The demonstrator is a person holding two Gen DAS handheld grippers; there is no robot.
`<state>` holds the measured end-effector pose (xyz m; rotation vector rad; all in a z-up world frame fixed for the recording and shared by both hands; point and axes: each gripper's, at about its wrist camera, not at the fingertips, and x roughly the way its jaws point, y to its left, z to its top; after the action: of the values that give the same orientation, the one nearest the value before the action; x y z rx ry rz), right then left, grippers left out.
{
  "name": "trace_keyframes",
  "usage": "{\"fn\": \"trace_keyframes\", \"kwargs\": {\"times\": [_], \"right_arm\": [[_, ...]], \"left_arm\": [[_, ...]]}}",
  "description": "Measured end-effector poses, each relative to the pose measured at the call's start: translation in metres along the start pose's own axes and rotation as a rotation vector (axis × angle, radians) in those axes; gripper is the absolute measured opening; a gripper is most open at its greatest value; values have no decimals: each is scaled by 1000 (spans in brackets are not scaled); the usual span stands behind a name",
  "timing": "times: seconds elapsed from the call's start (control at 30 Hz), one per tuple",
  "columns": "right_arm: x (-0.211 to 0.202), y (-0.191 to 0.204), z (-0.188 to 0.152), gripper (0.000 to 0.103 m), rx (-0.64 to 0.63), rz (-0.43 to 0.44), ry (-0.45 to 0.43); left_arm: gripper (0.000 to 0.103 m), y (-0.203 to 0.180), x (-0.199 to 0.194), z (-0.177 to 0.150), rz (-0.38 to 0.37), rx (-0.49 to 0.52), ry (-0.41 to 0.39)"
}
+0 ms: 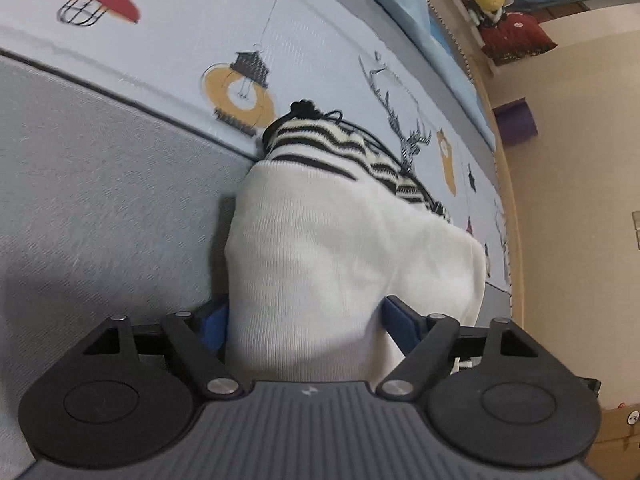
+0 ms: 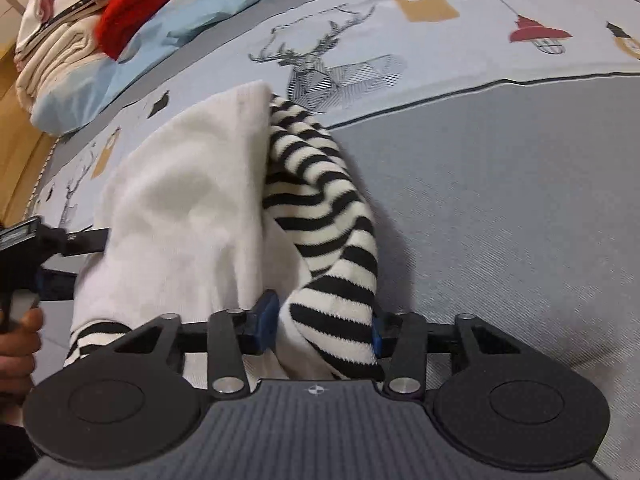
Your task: Fold small clothes
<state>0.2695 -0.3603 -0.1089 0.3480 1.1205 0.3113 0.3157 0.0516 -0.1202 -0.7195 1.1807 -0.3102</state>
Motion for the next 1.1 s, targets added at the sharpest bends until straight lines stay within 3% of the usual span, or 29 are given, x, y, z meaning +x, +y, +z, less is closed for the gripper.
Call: {"fn": "trace_keyframes", "kwargs": {"times": [0.07,0.13,0.23,0.37,0.47,0.57,0.7,0.77,0.83,0.87,0.97,1.03,1.1], "right_arm": [[1,2,0,18,16,26,0],[2,5,1,13,-2,34,-7],[3,11,7,9,11,52,-45],[-7,24,21,9,50,106,-176],[-5,42,30,10,48,118,-236],[1,49,34,14,70,66,-214],[-15,53,30,16,23,13,-252],[-23,52,27,31,-6,26,-255],[-24,50,26,46,5,68,-226],[-22,49,24,48,13,92,-202],[-15,54,20,48,-8,127,-142],[-11,63,16,48,-47,132,-114],[-4,71,11,48,-99,92,-74]], "left_arm": [[72,-4,2,2,6,44,-20],[48,-13,0,7,10,112,-59],[38,-27,-17,18,-3,172,-153],[39,-45,-51,25,21,267,-298],[67,-46,-69,30,74,250,-390],[71,-41,-89,26,126,263,-487],[65,-46,-97,16,91,339,-395],[63,-54,-98,2,81,423,-340],[54,-65,-89,-14,91,523,-271],[51,-69,-82,-20,91,560,-233],[40,-68,-51,-40,119,646,-91],[40,-72,-31,-57,168,725,-81],[40,-77,-19,-67,166,758,-100]]}}
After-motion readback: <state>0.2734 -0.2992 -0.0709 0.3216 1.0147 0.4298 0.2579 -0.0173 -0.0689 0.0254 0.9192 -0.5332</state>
